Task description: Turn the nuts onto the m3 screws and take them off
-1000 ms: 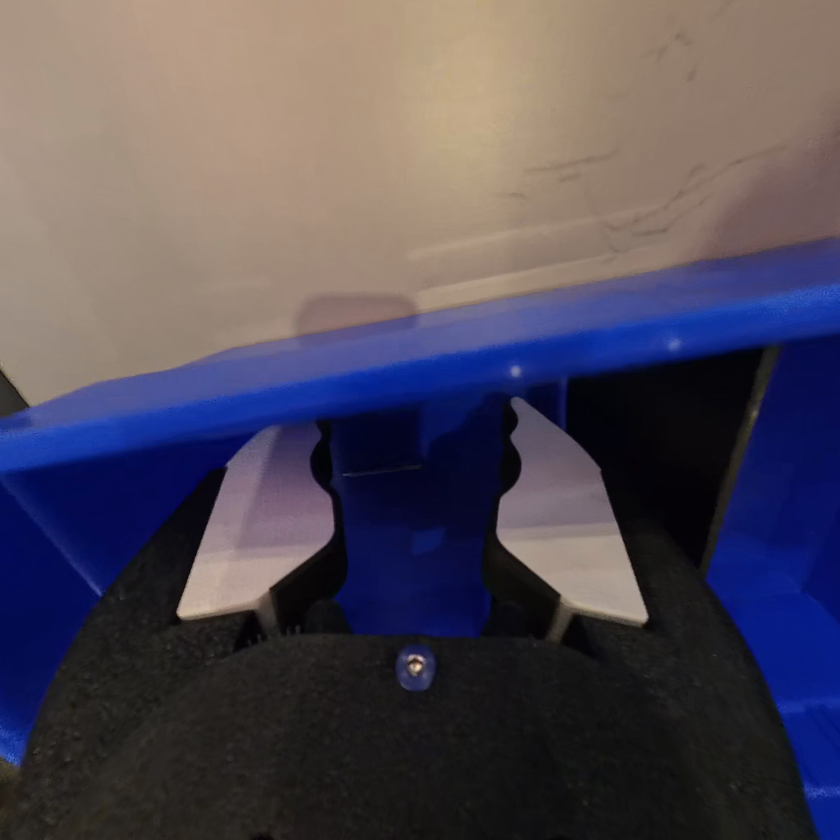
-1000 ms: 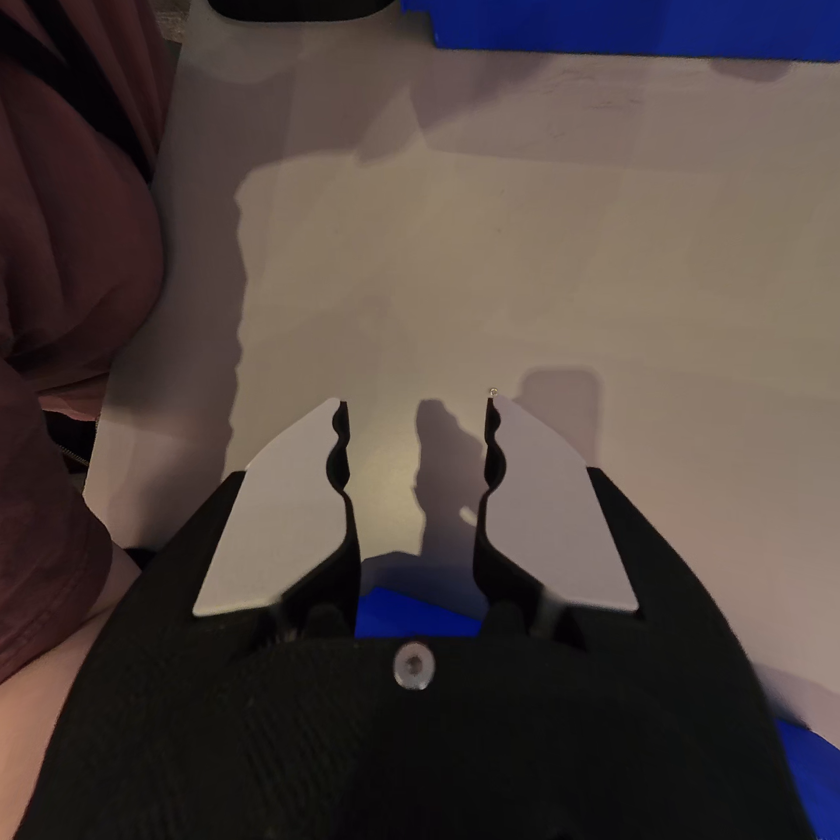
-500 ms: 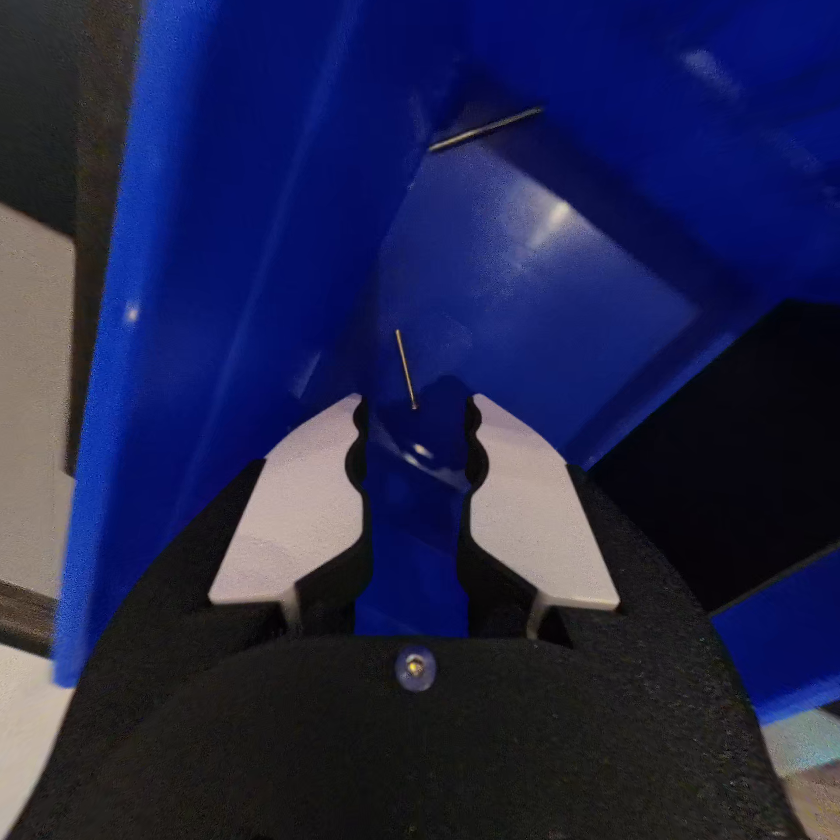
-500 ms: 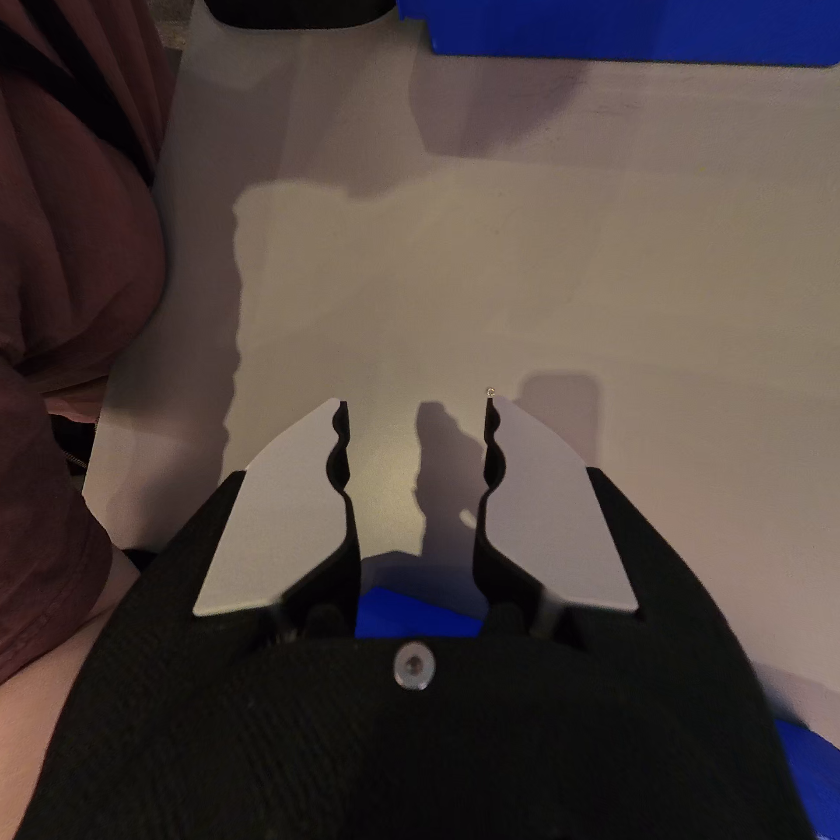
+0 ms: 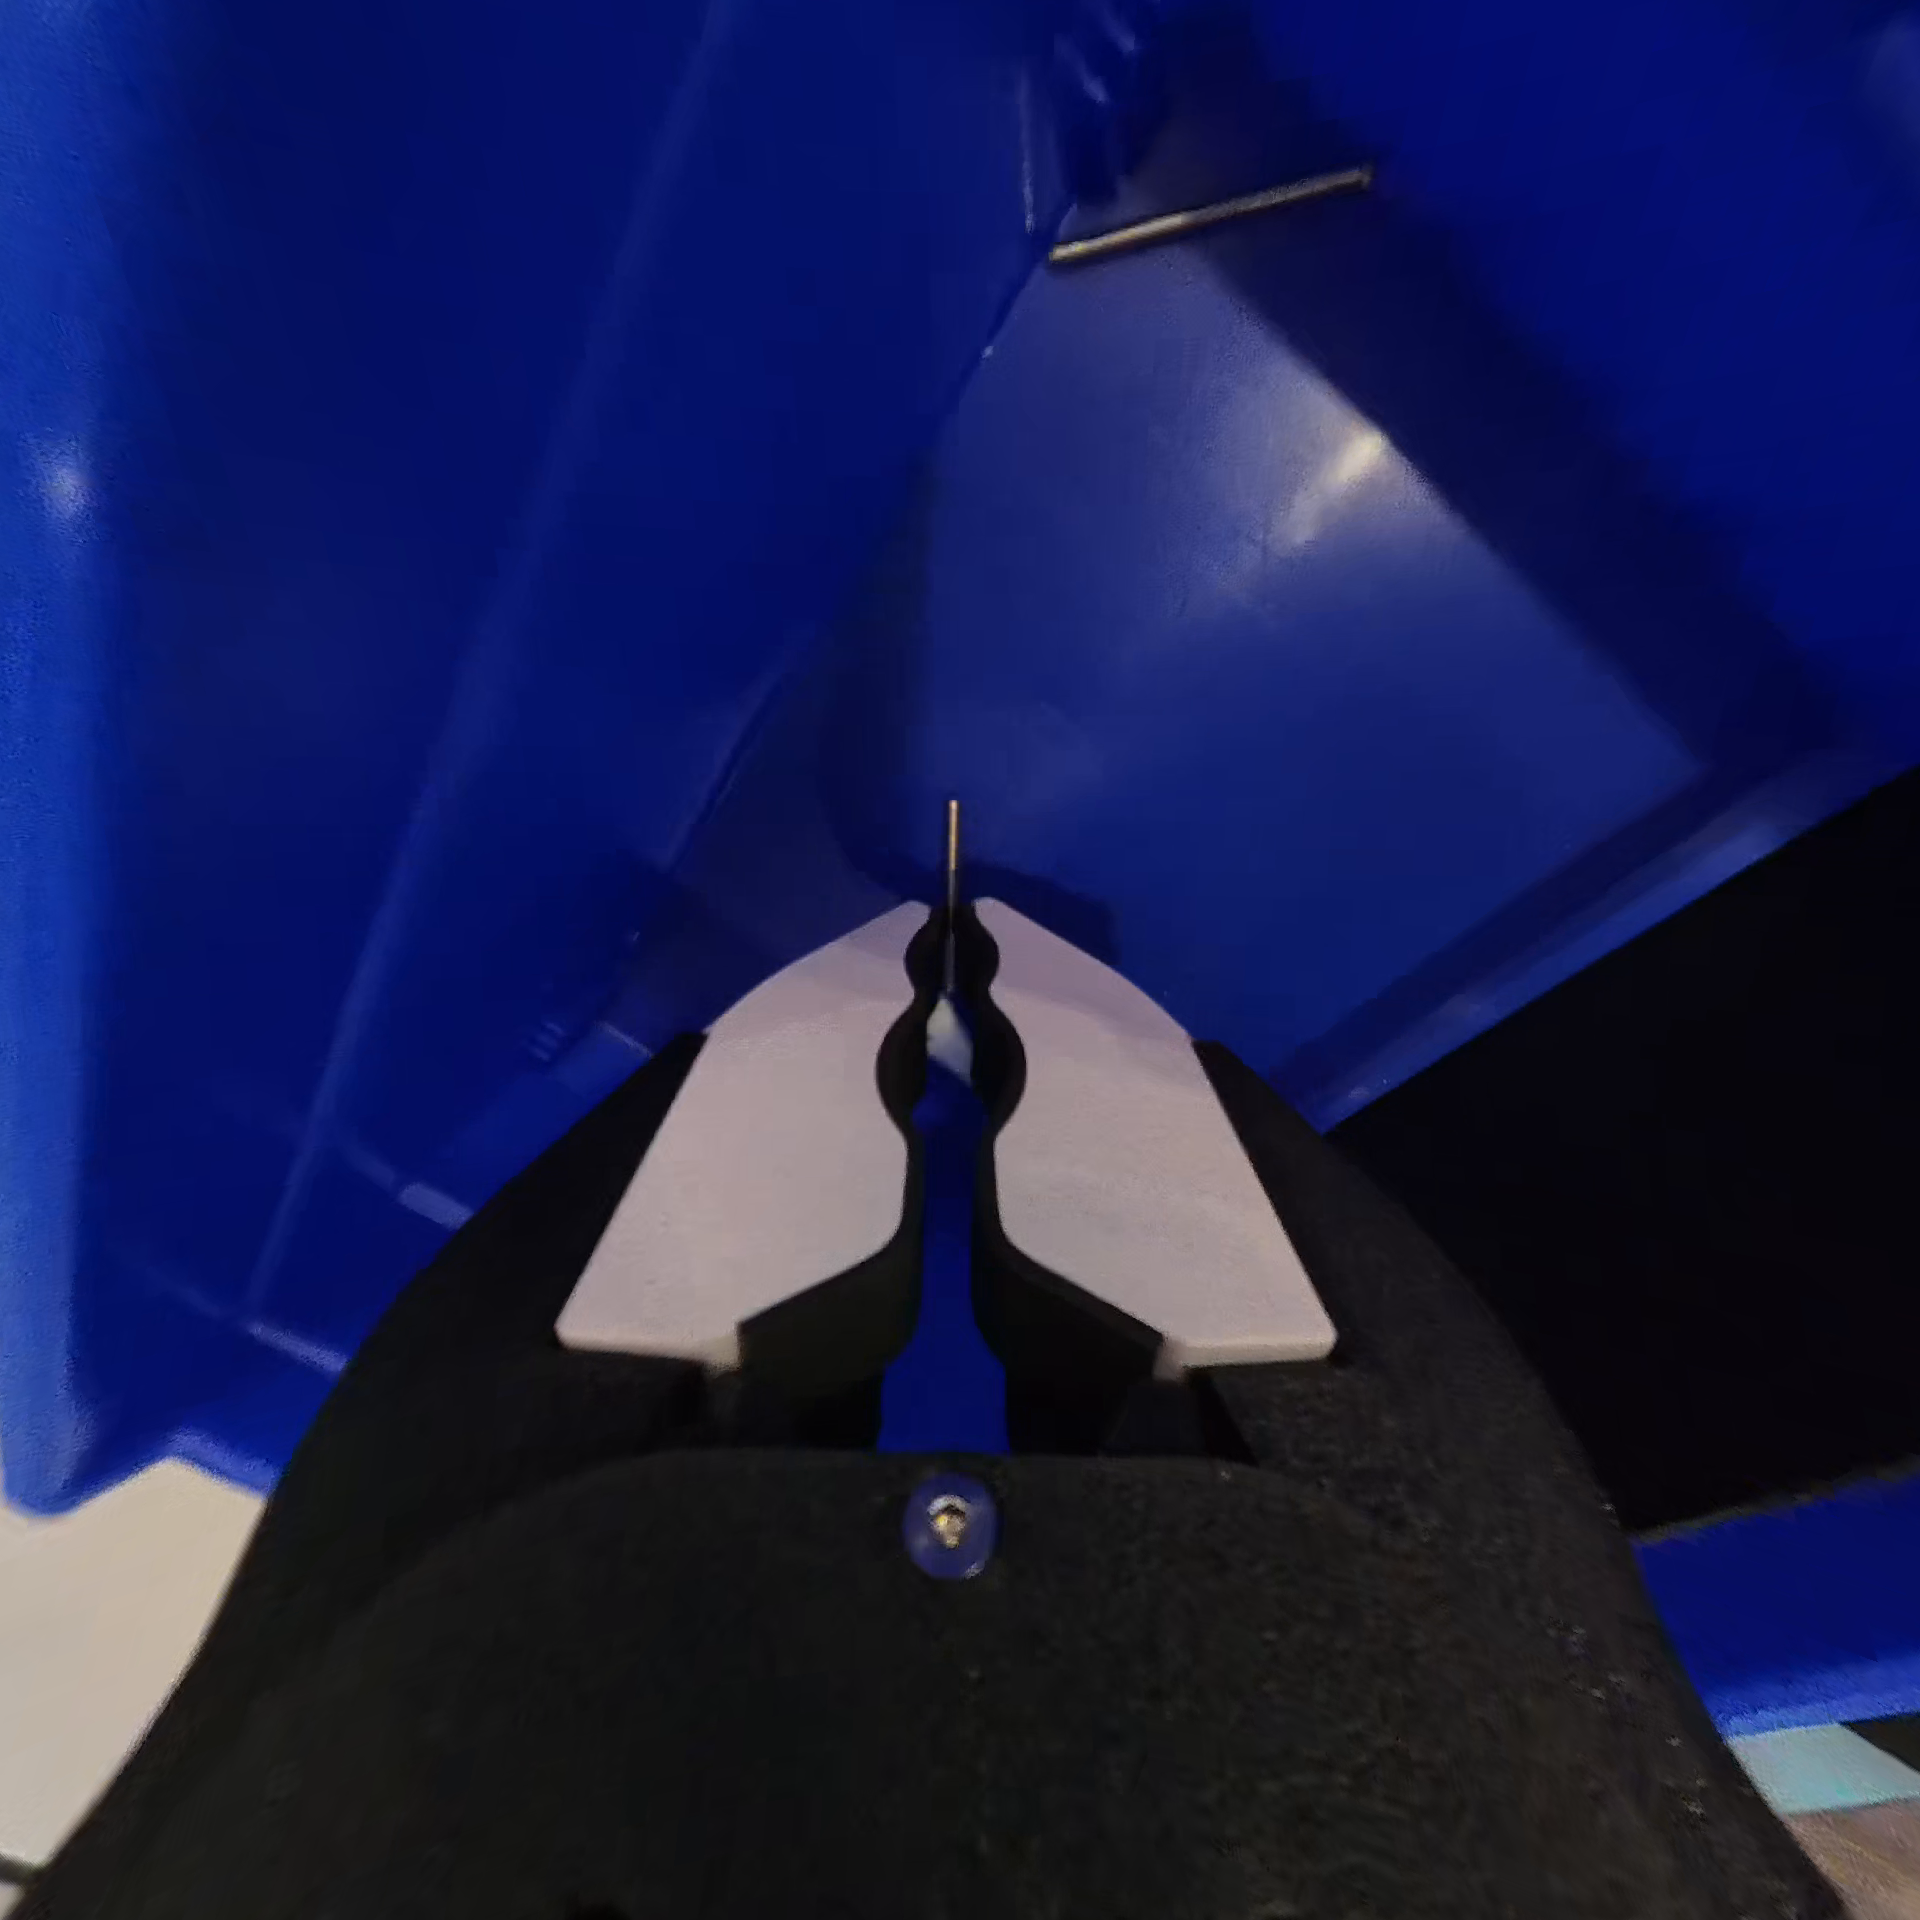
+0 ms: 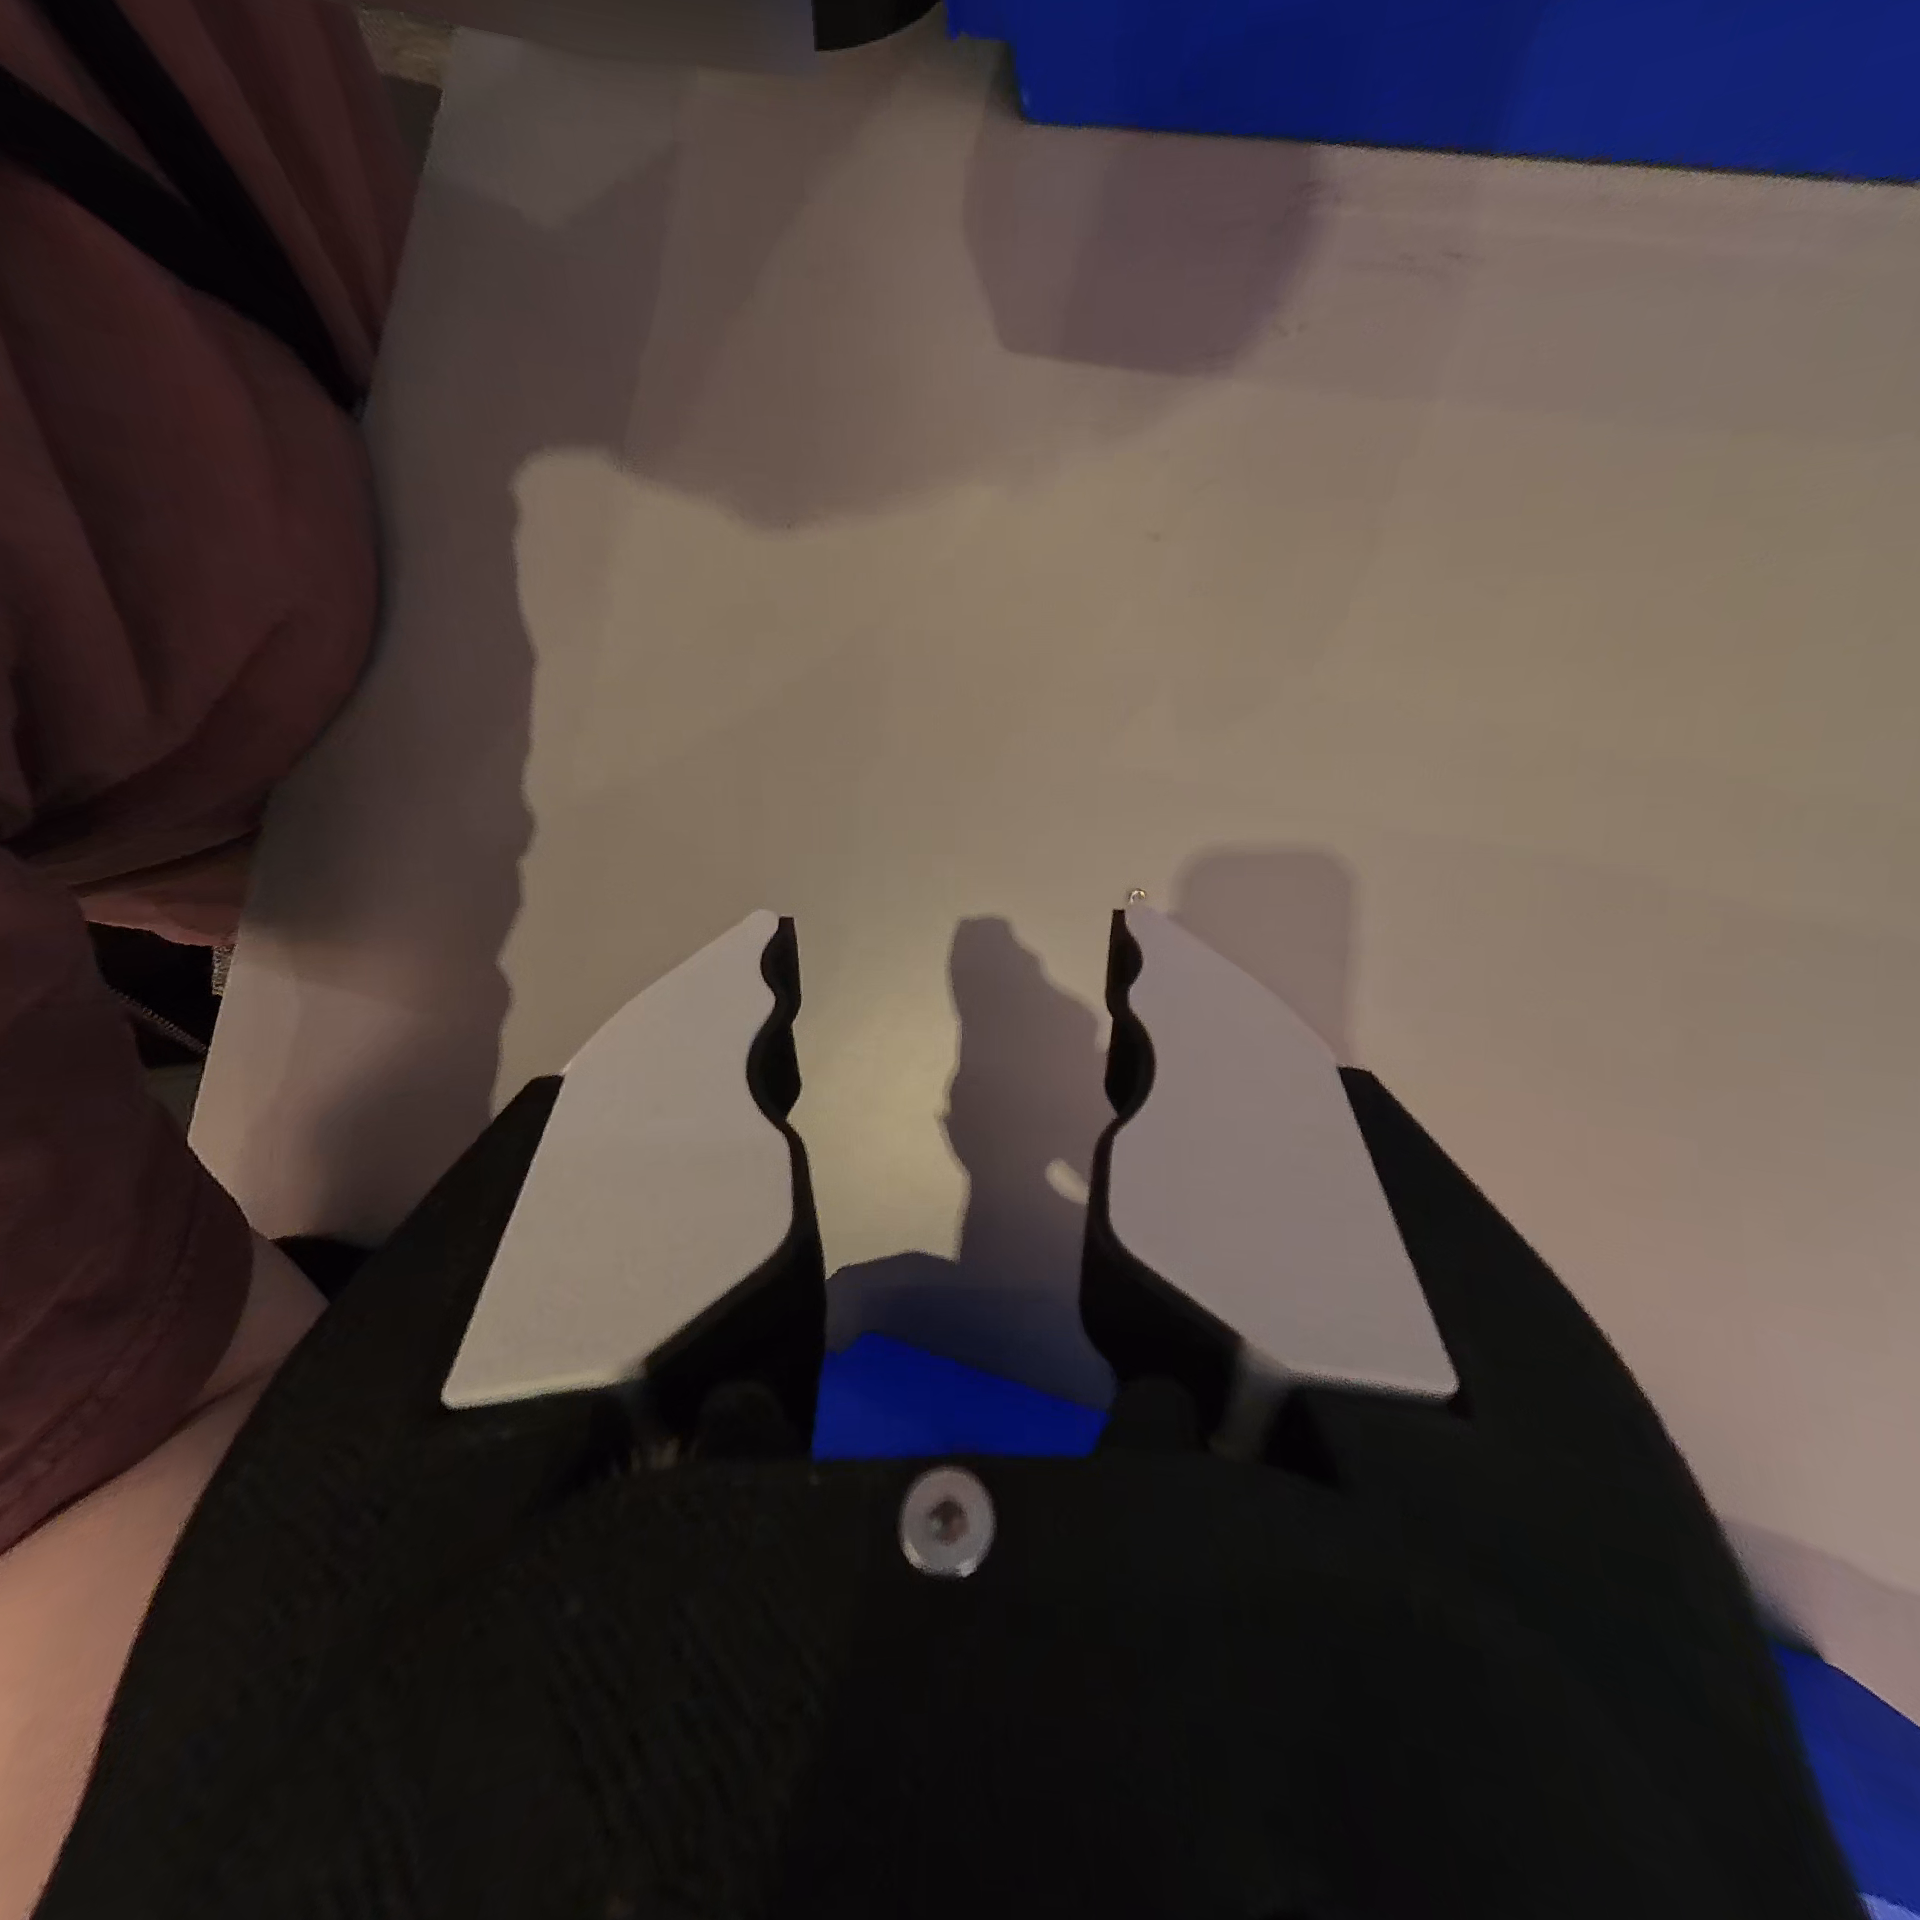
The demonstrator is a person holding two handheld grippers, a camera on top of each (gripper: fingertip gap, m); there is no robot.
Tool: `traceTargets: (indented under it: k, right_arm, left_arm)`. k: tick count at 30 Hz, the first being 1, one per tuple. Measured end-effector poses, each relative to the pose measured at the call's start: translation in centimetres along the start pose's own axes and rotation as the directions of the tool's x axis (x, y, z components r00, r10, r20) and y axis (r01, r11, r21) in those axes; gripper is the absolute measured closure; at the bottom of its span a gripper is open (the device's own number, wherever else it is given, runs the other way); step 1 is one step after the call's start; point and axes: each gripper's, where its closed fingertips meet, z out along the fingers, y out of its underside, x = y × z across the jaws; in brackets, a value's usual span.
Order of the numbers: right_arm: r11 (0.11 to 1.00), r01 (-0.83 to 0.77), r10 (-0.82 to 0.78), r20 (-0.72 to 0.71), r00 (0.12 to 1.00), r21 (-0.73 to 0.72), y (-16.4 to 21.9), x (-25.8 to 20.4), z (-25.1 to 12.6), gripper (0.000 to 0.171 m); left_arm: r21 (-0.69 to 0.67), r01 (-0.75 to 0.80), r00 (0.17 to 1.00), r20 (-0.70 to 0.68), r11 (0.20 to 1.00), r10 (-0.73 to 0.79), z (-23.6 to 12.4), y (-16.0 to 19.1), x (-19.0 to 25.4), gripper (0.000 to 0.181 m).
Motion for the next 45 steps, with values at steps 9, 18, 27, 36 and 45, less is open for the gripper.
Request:
traceTargets:
  k: [9,18,27,36,45]
  right_arm:
    - [0.993,0.067,-0.059,-0.082,0.995,0.097,-1.9,0.3,-1.8,0.115]
    - [0.668,0.152,0.062,-0.259,0.964,0.728,-14.4,0.3,-10.4,0.145]
    - [0.491,0.006,0.225,-0.134,0.965,0.871,-16.4,0.0,-12.4,0.146]
    - [0.472,-0.048,0.111,-0.006,0.994,0.88,-17.3,-1.9,-11.2,0.168]
    - [0.488,-0.09,0.097,0.049,0.994,0.868,-17.2,-1.7,-10.1,0.169]
  left_arm:
    - [0.653,0.067,0.987,0.067,0.754,-0.145,-18.9,-7.2,2.2,0.179]
    - [0.894,0.289,0.935,-0.341,0.342,0.102,-28.8,-14.8,19.2,0.179]
    - [0.897,0.317,0.891,-0.393,0.307,0.228,-30.6,-17.6,26.6,0.179]
    - [0.923,0.262,0.932,-0.318,0.283,0.176,-31.7,-17.2,27.7,0.179]
    - [0.891,0.315,0.906,-0.385,0.328,0.175,-30.7,-16.9,27.5,0.169]
